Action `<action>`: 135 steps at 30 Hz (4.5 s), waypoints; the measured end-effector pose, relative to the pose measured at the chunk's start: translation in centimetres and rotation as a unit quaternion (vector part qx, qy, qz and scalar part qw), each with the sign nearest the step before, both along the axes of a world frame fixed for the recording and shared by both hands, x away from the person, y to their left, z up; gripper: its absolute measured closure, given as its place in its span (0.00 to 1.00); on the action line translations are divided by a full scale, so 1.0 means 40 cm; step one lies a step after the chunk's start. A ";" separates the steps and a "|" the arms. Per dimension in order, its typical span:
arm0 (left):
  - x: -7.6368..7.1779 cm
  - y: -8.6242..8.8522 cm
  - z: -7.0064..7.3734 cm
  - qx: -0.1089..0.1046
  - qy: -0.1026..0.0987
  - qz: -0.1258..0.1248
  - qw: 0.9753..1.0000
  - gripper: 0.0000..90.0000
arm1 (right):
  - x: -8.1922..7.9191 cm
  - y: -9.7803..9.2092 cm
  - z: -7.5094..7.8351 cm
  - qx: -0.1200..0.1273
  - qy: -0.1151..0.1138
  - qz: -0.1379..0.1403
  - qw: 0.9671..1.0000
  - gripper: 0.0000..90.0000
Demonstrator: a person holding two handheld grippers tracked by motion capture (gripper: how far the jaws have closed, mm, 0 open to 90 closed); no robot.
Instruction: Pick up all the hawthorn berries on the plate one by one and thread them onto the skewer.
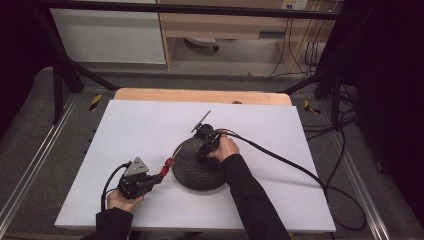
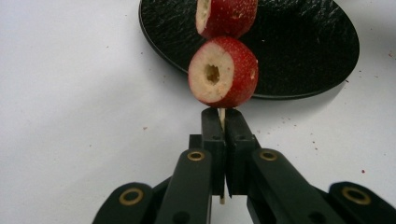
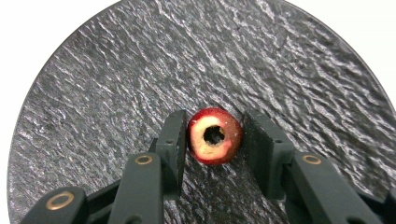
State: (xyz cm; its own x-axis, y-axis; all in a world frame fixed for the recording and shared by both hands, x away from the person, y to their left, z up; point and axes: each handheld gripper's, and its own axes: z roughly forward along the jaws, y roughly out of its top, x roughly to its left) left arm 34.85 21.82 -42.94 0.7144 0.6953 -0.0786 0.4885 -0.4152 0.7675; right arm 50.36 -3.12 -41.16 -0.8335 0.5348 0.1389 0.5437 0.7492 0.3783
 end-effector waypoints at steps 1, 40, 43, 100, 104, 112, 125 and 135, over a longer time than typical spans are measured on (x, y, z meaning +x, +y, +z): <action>0.000 0.000 0.000 0.000 0.000 0.000 1.000 0.98 | 0.000 0.000 0.000 0.000 0.001 0.000 1.000 0.68; -0.010 -0.029 0.001 0.011 -0.006 -0.011 1.000 0.98 | -0.107 -0.131 0.072 0.120 -0.024 -0.053 0.991 0.69; -0.011 -0.033 0.000 0.011 -0.005 -0.012 1.000 0.98 | -0.121 -0.145 0.064 0.134 -0.029 -0.060 0.989 0.69; -0.010 -0.143 0.036 -0.023 -0.016 -0.001 1.000 0.98 | -0.205 -0.247 0.051 0.464 -0.103 -0.233 0.849 0.69; -0.007 -0.158 0.038 -0.030 -0.014 0.000 0.999 0.98 | -0.201 -0.246 0.054 0.483 -0.111 -0.241 0.834 0.69; -0.002 -0.180 0.040 -0.052 -0.006 0.008 0.999 0.98 | -0.197 -0.246 0.059 0.507 -0.125 -0.253 0.814 0.69; 0.007 -0.208 0.036 -0.082 0.004 0.021 0.996 0.98 | -0.190 -0.235 0.052 0.545 -0.121 -0.265 0.786 0.69; 0.008 -0.209 0.030 -0.090 -0.002 0.025 0.996 0.98 | -0.188 -0.221 0.035 0.563 -0.102 -0.271 0.774 0.69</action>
State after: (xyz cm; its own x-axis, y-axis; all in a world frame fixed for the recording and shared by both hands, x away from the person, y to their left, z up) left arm 35.18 13.45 -41.73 0.6792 0.7055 -0.2022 0.5018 -0.2454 0.8294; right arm 42.82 -11.94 -39.77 -0.5951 0.4503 0.6656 0.5050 -0.4348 0.7456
